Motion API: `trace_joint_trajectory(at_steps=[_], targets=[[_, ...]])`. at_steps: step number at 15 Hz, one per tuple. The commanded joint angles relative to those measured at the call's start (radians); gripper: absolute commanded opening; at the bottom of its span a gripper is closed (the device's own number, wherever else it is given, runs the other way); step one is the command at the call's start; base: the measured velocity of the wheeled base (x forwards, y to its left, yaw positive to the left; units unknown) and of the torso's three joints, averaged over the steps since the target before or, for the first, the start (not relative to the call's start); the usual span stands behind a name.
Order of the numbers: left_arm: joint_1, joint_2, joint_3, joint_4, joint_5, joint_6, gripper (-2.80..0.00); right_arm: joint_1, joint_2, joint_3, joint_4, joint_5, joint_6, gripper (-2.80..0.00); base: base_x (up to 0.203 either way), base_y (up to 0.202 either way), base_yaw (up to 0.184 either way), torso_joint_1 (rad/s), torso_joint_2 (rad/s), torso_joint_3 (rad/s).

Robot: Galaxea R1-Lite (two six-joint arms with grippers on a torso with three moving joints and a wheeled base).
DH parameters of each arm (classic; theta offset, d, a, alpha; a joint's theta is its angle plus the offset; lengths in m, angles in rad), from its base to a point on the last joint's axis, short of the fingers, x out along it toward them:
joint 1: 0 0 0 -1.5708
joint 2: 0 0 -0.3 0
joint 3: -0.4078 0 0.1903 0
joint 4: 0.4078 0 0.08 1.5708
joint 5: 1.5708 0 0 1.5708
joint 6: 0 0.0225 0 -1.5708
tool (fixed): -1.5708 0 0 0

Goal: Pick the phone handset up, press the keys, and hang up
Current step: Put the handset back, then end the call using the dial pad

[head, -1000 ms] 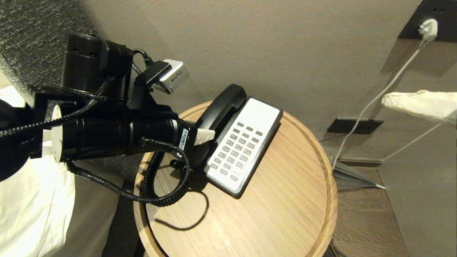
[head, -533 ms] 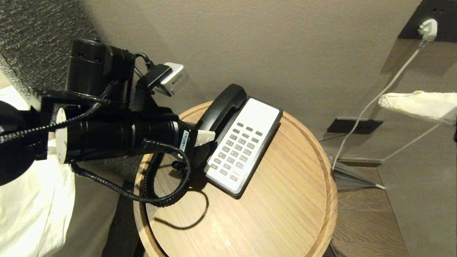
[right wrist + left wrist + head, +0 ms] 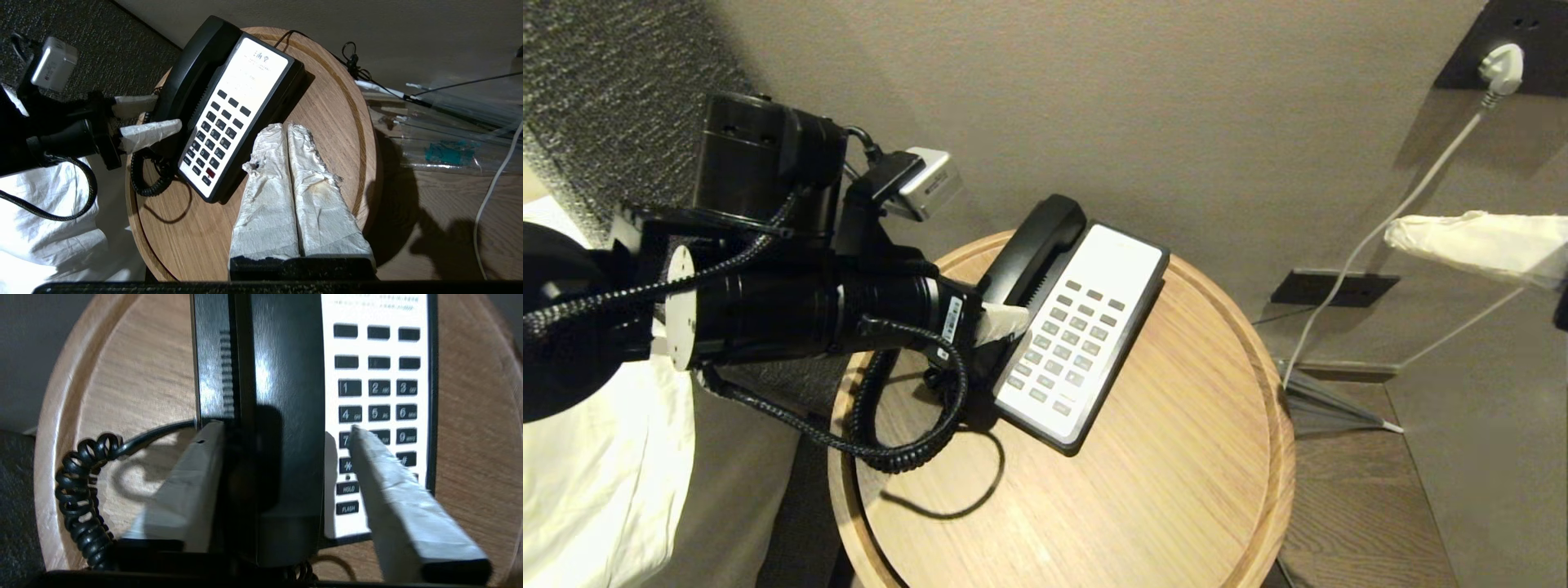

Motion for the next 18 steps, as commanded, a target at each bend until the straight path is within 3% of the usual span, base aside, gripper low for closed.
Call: trace_joint_trajectory(at_steps=[1, 4, 8, 9, 10, 15, 18], targets=[[0.002, -0.011, -0.017, -0.004, 0.002, 0.001, 0.0, 0.001, 0.002, 0.002, 0.002, -0.004, 0.003, -2.8, 0.0, 0.0, 0.0, 0.0, 0.0, 0.0], [0.028, -0.075, -0.035, -0.003, 0.0, 0.0, 0.0, 0.001, 0.002, 0.009, 0.003, -0.004, 0.003, -2.8, 0.0, 0.0, 0.0, 0.0, 0.0, 0.0], [0.047, -0.323, 0.012, 0.014, -0.007, -0.047, 0.0, 0.009, 0.051, 0.0, 0.0, -0.003, 0.001, -2.8, 0.0, 0.0, 0.0, 0.0, 0.0, 0.0], [0.048, -0.403, 0.042, 0.025, -0.007, -0.079, -2.58, 0.02, 0.066, 0.0, 0.0, -0.001, 0.001, -2.8, 0.0, 0.0, 0.0, 0.0, 0.0, 0.0], [0.049, -0.488, 0.074, 0.045, -0.007, -0.118, -2.8, 0.041, 0.089, -0.001, -0.001, 0.001, 0.001, -2.8, 0.0, 0.0, 0.0, 0.0, 0.0, 0.0], [0.063, -0.908, 0.254, 0.137, -0.001, -0.38, -2.8, 0.153, 0.28, -0.086, -0.003, 0.002, 0.002, -2.8, 0.0, 0.0, 0.0, 0.0, 0.0, 0.0], [0.137, -1.136, 0.49, 0.142, -0.009, -0.472, -2.8, 0.206, 0.376, -0.105, 0.002, -0.003, 0.003, -2.8, 0.0, 0.0, 0.0, 0.0, 0.0, 0.0]])
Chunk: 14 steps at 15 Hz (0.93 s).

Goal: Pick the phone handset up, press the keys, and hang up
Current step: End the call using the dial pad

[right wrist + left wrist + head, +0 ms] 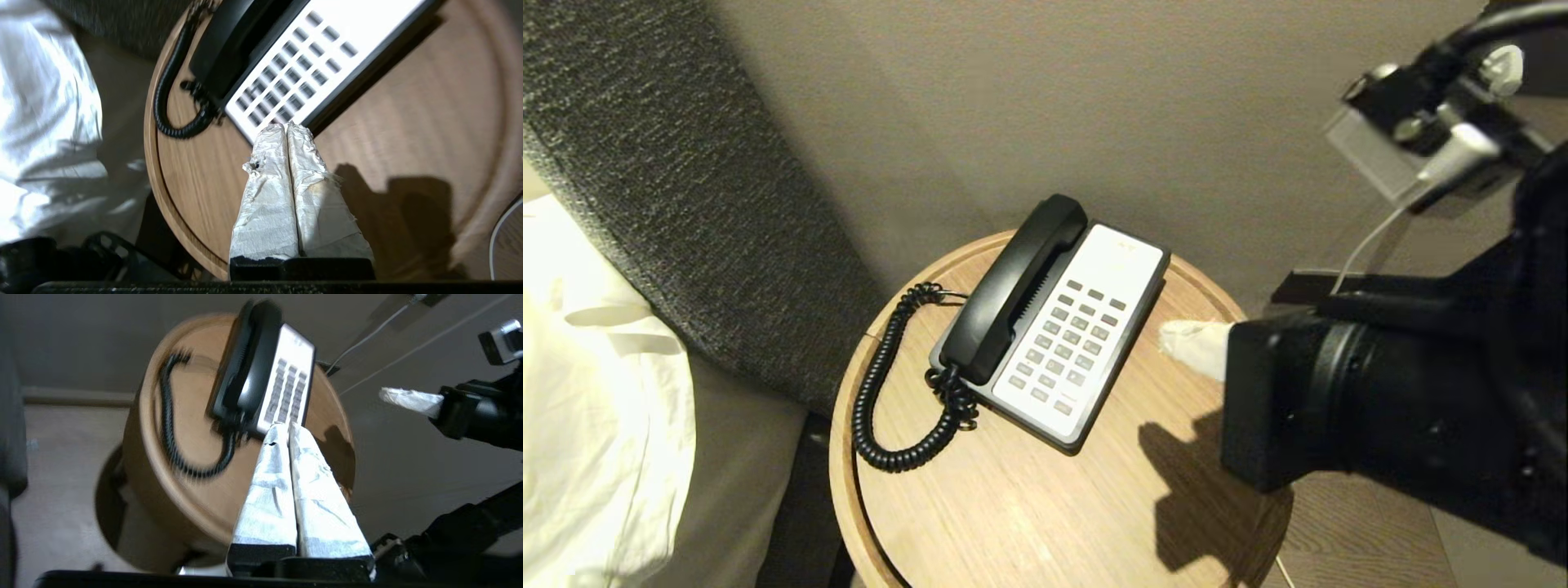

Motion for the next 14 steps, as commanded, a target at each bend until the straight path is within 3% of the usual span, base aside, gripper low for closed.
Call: trace_joint_trajectory(at_steps=[1, 5, 14], targets=[[0.056, -0.231, 0.153, -0.001, -0.011, -0.047, -2.8, 0.025, 0.086, 0.008, 0.007, -0.004, 0.003, -2.8, 0.0, 0.0, 0.0, 0.0, 0.0, 0.0], [0.092, -0.316, 0.244, -0.005, -0.032, -0.155, -2.8, 0.024, 0.131, 0.03, 0.018, -0.005, 0.004, -2.8, 0.0, 0.0, 0.0, 0.0, 0.0, 0.0], [0.092, -0.315, 0.2, -0.032, -0.044, -0.164, -2.8, 0.018, 0.246, -0.005, 0.013, -0.005, 0.003, -2.8, 0.0, 0.0, 0.0, 0.0, 0.0, 0.0]])
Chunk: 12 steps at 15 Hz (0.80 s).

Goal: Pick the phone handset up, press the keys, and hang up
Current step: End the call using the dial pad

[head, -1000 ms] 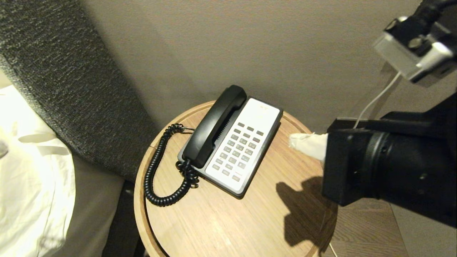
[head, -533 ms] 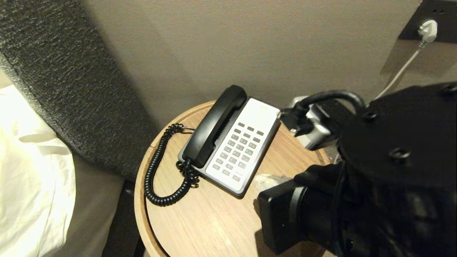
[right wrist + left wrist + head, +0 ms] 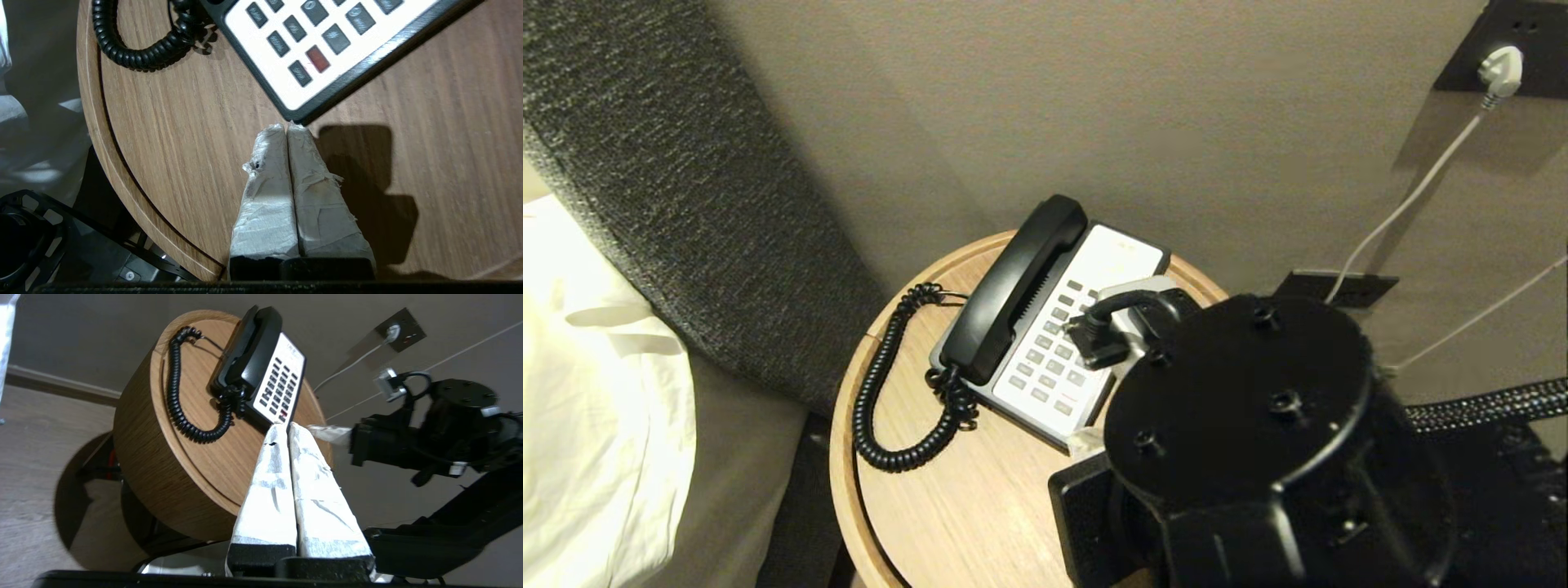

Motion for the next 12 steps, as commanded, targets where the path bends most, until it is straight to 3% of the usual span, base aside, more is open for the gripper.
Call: trace_joint_trajectory(at_steps=[1, 12], targets=[[0.0, 0.003, -0.008, 0.0, -0.002, -0.003, -2.8, -0.008, 0.025, -0.007, 0.001, -0.004, 0.003, -2.8, 0.0, 0.0, 0.0, 0.0, 0.0, 0.0], [0.0, 0.002, -0.018, 0.001, -0.002, -0.006, -2.8, -0.057, 0.087, -0.111, 0.012, -0.004, -0.003, -2.8, 0.0, 0.0, 0.0, 0.0, 0.0, 0.0]])
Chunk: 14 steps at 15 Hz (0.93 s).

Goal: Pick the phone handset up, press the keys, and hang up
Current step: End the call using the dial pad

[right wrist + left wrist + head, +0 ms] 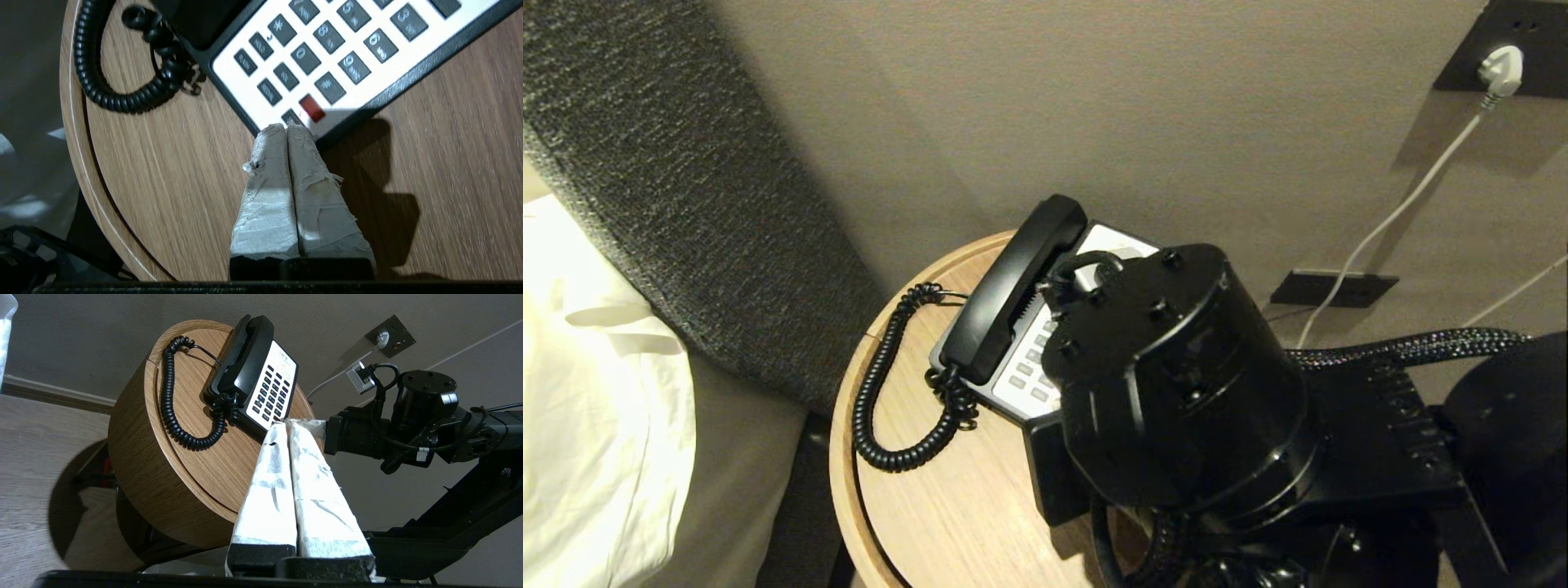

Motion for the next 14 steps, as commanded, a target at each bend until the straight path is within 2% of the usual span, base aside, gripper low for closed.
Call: trace_joint_trajectory(at_steps=[1, 14], targets=[[0.0, 0.004, 0.0, 0.001, 0.0, -0.004, -2.8, -0.002, 0.011, -0.009, 0.003, -0.004, 0.002, -2.8, 0.0, 0.0, 0.0, 0.0, 0.0, 0.0], [0.0, 0.004, -0.006, 0.001, 0.003, -0.007, -2.8, -0.028, 0.027, 0.002, -0.003, -0.004, 0.002, -2.8, 0.0, 0.0, 0.0, 0.0, 0.0, 0.0]])
